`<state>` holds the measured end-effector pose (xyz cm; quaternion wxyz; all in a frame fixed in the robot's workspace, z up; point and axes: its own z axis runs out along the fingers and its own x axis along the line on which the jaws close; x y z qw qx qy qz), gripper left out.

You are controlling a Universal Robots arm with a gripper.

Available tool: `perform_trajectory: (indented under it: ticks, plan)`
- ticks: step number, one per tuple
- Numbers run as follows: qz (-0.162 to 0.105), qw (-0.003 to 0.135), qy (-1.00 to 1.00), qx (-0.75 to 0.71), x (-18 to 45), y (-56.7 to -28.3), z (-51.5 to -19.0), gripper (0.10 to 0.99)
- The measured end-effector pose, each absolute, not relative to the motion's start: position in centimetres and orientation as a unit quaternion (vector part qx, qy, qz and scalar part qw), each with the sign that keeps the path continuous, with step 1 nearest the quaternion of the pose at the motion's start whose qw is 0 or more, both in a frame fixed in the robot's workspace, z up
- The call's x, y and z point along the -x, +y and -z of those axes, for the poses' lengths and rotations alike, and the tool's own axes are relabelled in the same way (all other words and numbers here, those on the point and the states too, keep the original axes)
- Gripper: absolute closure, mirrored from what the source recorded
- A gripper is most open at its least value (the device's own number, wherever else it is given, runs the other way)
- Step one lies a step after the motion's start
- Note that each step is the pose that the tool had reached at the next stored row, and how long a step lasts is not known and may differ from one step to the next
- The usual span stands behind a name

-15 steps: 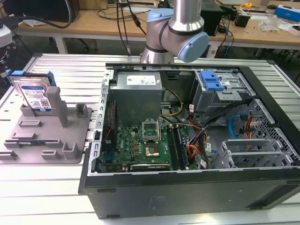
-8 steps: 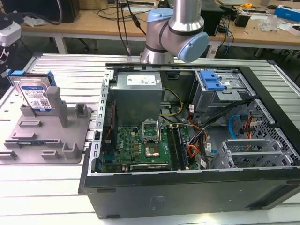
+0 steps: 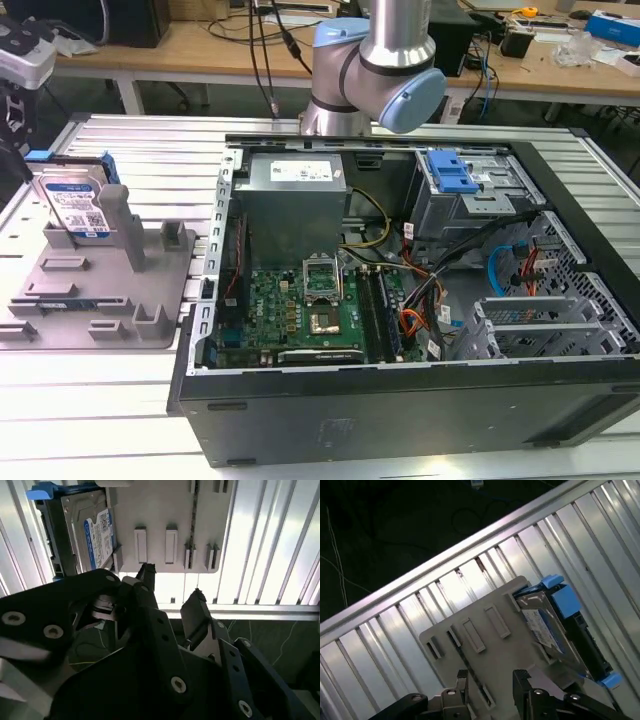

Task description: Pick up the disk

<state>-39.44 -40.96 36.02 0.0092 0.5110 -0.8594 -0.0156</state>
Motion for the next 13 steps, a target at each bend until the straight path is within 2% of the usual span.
perform_trajectory:
  ticks: [13]
  plan:
    - [0.009,0.012,-0.751,-0.660,39.44,-40.96,-35.80,0.604]
